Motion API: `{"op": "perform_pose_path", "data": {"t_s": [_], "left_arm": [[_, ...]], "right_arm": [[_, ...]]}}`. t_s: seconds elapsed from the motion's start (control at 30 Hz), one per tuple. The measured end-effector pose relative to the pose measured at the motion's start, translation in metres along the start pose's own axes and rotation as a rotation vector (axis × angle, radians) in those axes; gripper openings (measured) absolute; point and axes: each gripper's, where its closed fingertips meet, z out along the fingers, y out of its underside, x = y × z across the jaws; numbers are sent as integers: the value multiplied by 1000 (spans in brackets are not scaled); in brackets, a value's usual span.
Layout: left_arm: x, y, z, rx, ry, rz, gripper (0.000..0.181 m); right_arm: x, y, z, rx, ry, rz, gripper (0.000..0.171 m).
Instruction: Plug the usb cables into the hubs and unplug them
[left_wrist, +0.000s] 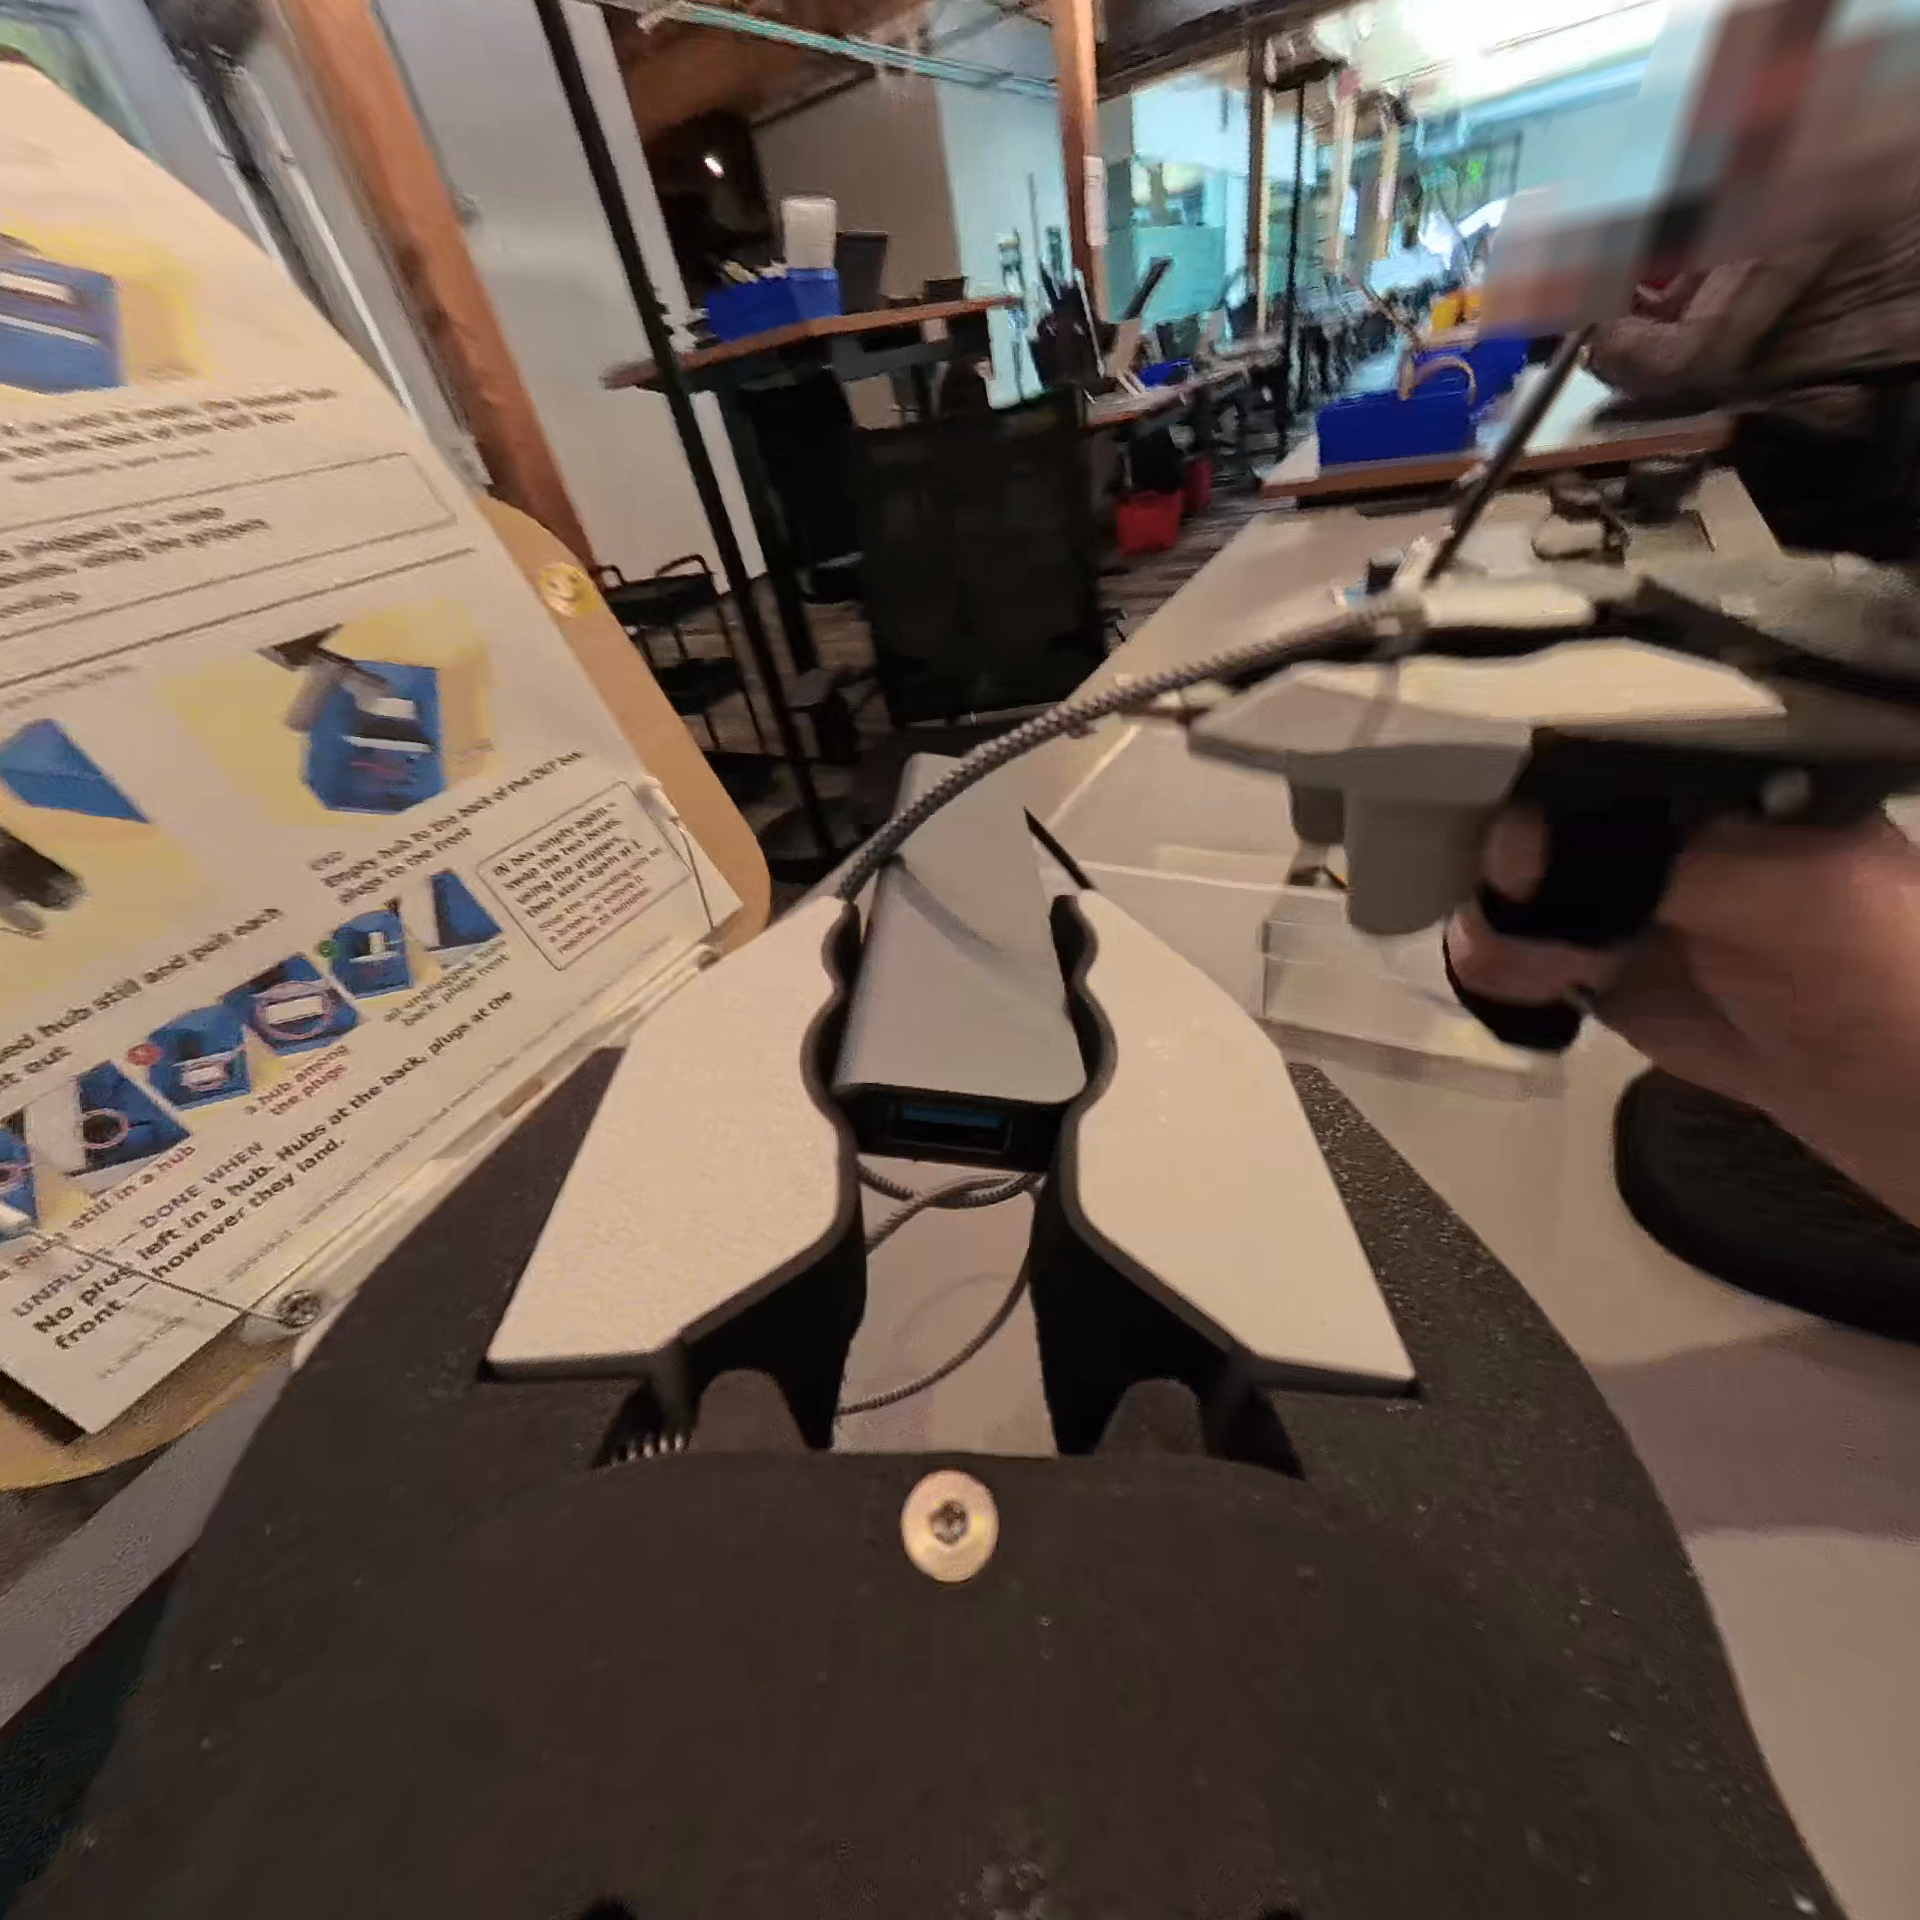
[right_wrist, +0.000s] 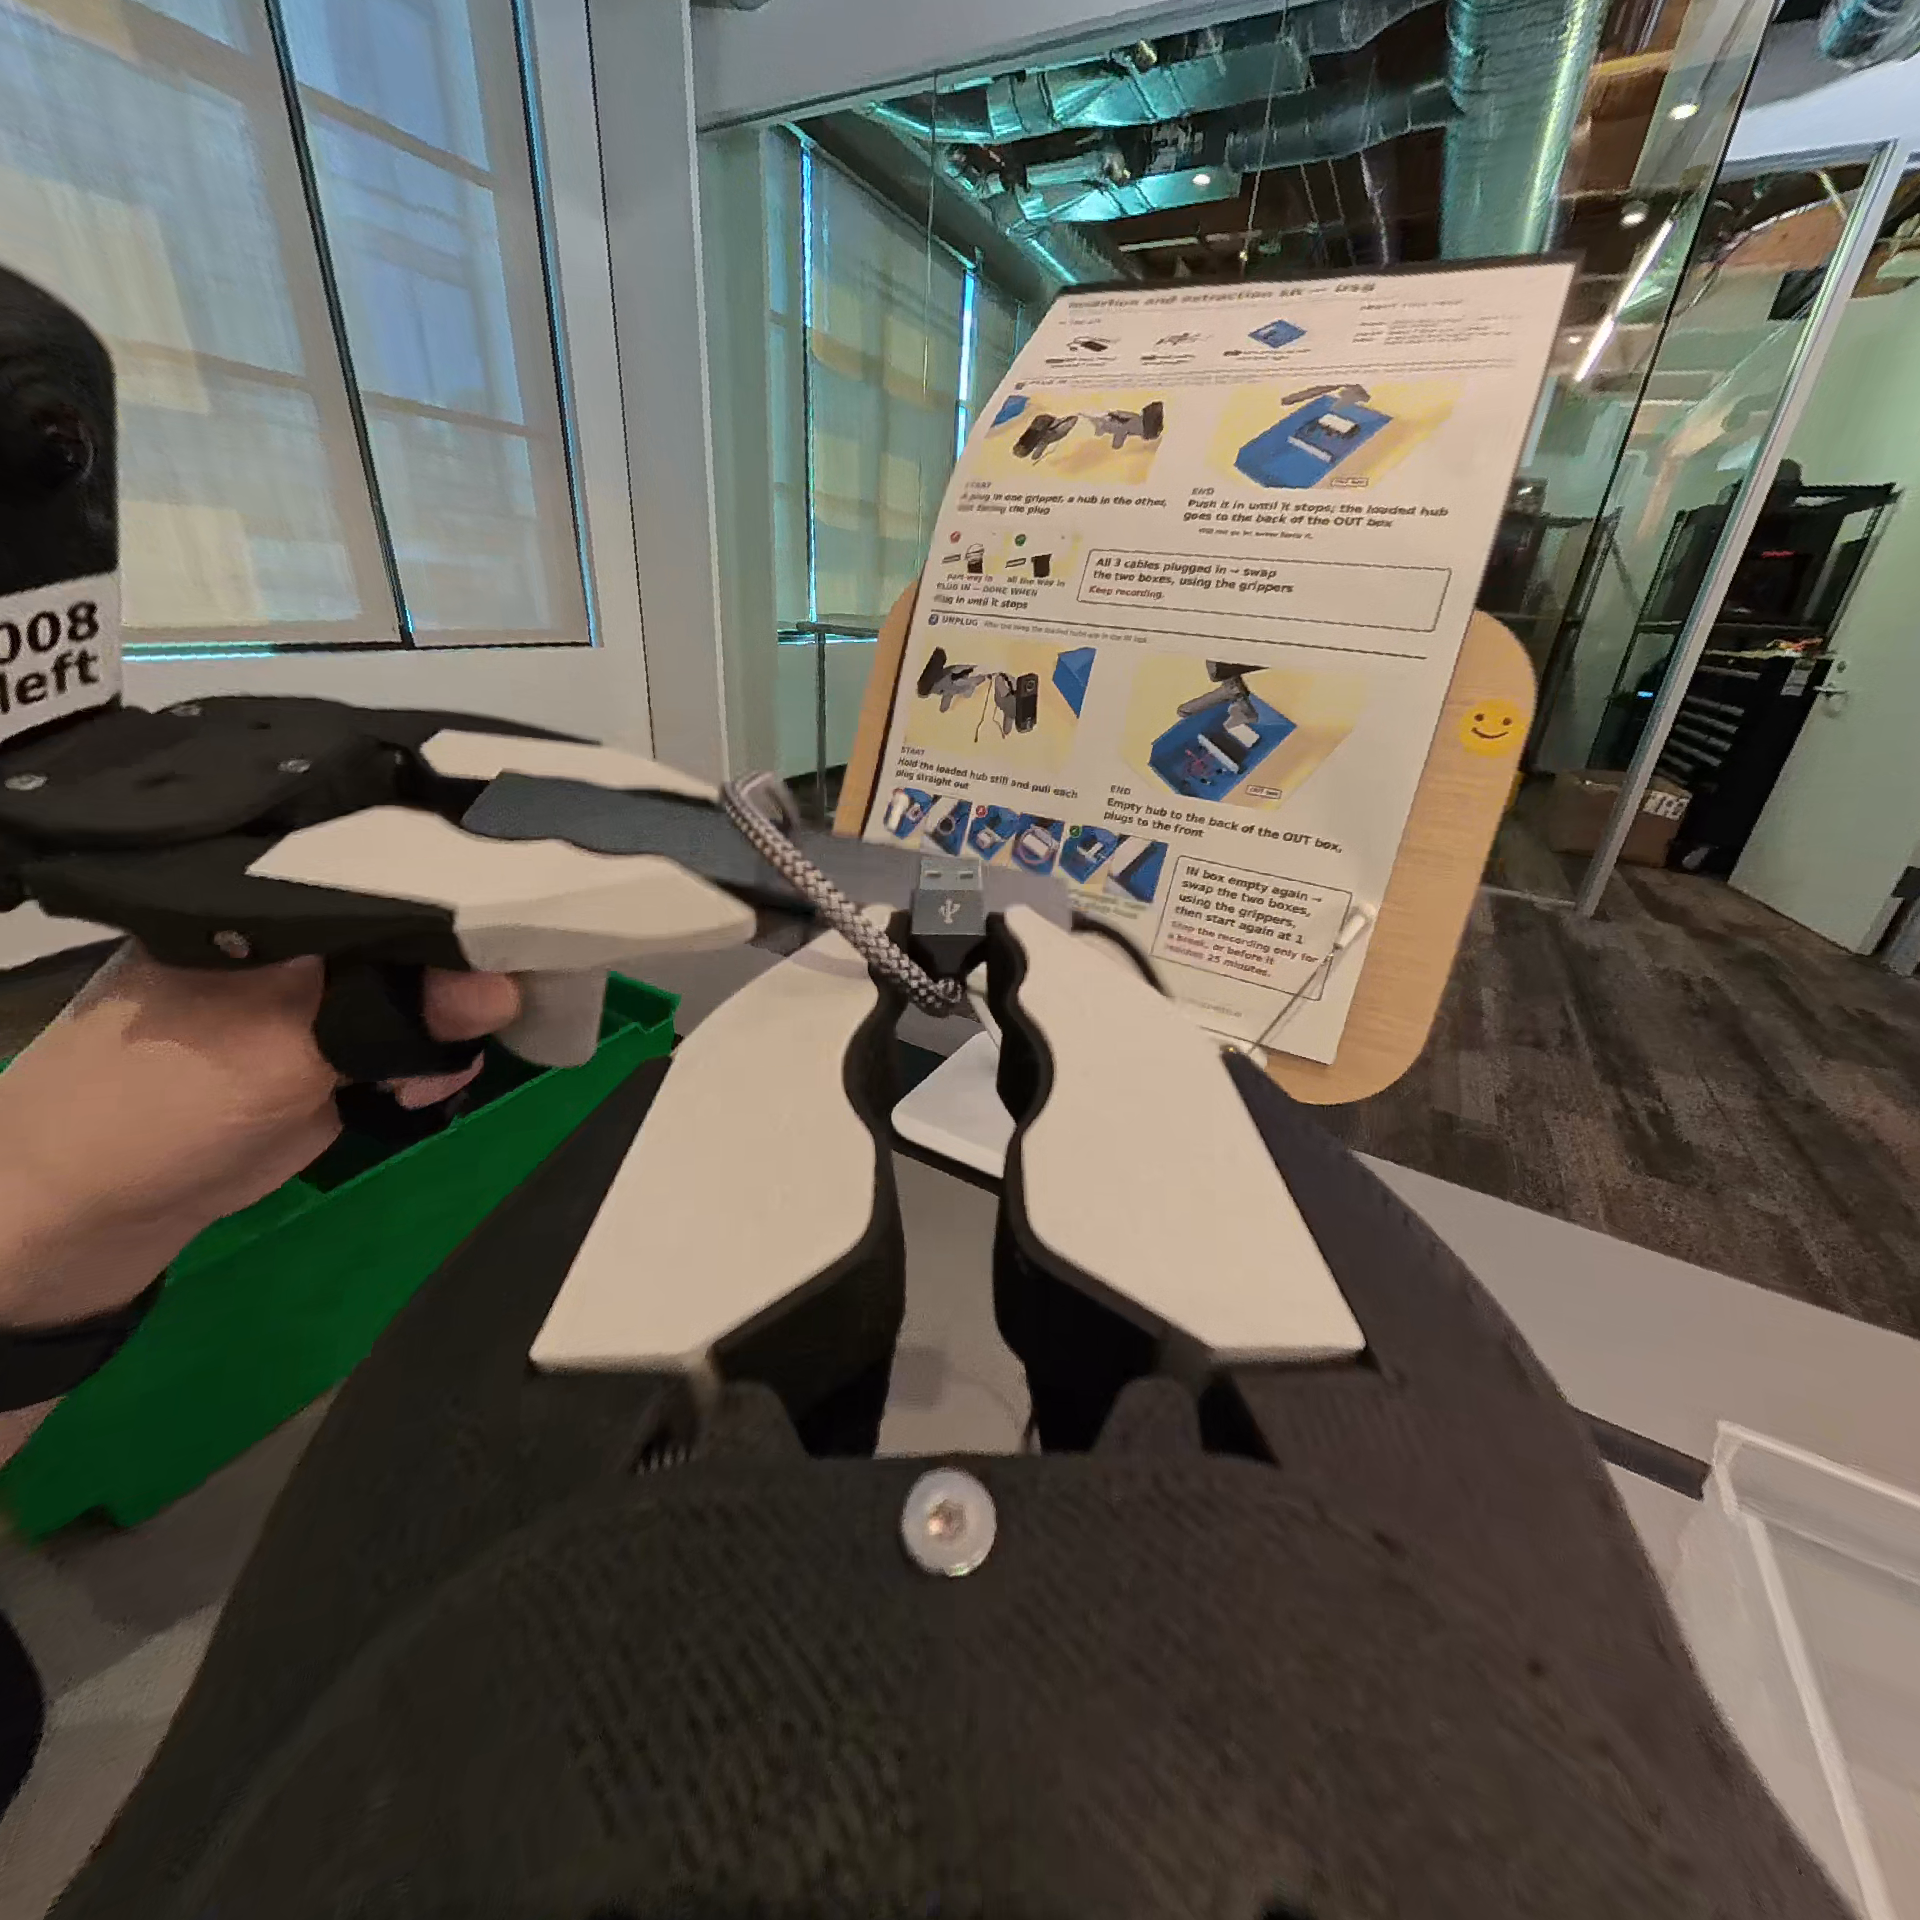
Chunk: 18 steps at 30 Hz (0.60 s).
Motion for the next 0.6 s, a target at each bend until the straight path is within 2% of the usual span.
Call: {"op": "perform_pose_path", "data": {"t_s": [0.07, 0.3, 0.43, 0.6], "left_arm": [[2, 6, 1, -56, 19, 26, 35], [46, 10, 1, -82, 337, 5, 35], [58, -20, -16, 65, 473, -135, 35], [63, -57, -52, 226, 627, -245, 36]], "right_arm": [[10, -7, 1, -23, -8, 30, 15], [56, -24, 8, -174, -36, 79, 15], [82, -12, -1, -274, -56, 108, 15], [113, -16, -28, -288, -6, 91, 15]]}}
